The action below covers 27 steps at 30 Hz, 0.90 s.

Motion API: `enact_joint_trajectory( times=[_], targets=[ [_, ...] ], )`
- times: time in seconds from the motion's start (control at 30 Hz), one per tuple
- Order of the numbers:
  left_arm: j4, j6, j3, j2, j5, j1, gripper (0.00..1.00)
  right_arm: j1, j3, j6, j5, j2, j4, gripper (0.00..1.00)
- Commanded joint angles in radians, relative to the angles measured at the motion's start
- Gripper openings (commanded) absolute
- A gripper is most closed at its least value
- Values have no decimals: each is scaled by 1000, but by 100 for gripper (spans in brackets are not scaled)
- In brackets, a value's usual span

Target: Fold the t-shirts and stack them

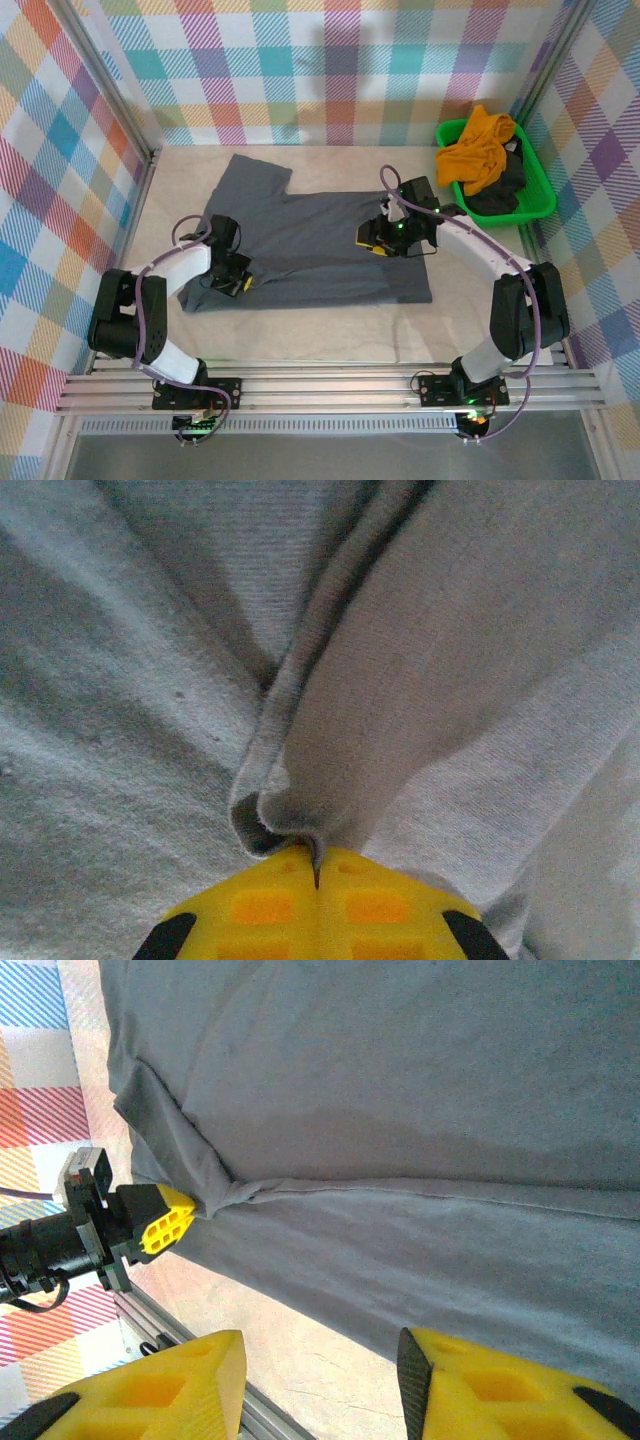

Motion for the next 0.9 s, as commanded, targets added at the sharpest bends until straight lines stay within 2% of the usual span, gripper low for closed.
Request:
enact_joint_trajectory(
  times=[0.0, 0.1, 0.27, 0.47, 0.67, 0.87],
  targets=[
    [-55, 47, 77, 15, -25, 1, 0, 6, 19, 9, -16, -20, 2, 45],
    [-102, 132, 185, 67, -43, -14, 0, 6, 27, 12, -7, -17, -3, 45],
    [-229, 284, 425, 252, -59, -52, 0, 5, 39, 20, -4, -4, -4, 44],
    [-301, 398, 629, 390, -100, -103, 0, 4, 47, 20, -2, 0, -10, 44],
    [-369, 493, 774, 484, -139, -162, 0, 4, 33, 20, 6, -10, -18, 44],
    [-375, 533, 807, 527, -163, -188, 0, 4, 27, 25, 7, -11, -16, 44]
  ],
)
